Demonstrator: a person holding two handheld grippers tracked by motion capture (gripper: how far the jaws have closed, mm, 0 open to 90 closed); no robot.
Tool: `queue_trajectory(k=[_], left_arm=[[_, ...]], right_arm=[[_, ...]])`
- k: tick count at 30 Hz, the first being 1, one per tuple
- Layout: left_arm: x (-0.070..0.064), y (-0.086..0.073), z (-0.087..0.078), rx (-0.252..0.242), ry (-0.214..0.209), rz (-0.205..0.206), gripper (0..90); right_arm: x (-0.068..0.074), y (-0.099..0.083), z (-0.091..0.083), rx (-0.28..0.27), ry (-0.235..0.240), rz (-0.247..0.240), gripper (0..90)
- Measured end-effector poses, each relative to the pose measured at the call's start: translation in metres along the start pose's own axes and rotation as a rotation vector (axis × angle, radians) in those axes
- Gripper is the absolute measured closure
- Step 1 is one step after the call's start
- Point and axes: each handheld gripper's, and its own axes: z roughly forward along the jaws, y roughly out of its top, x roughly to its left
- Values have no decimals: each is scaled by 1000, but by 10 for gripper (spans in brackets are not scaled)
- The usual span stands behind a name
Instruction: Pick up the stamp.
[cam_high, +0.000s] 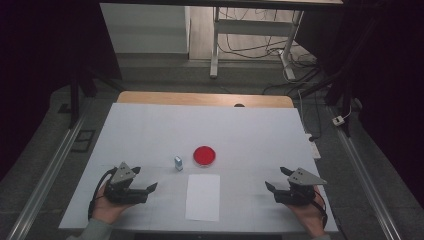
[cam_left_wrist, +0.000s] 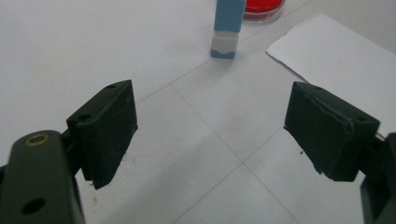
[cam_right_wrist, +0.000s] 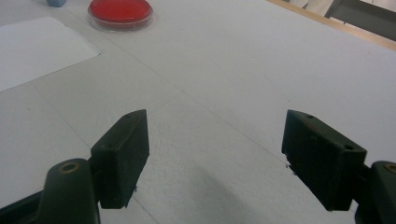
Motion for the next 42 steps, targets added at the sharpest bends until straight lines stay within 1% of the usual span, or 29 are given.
queue_trajectory(k=[15,24,27,28,31,36,42], left_arm=[[-4,13,6,-1,-17,21,176],[-6,22,11,-4,-36,20,180],[-6,25,14,-5,-39,19,181],[-6,26,16,-5,-42,19,181],[-6,29,19,2,-45,26,182],[-6,38,25,4,-58,31,183],[-9,45,35,17,-63,50,186]], right_arm=[[1,0,1,2,2,0,232],[1,1,1,7,-1,1,234],[2,1,2,7,-5,0,234],[2,1,3,5,2,1,234],[2,1,4,7,3,-1,234],[3,2,3,9,2,-3,235],[4,2,3,8,-1,0,235]])
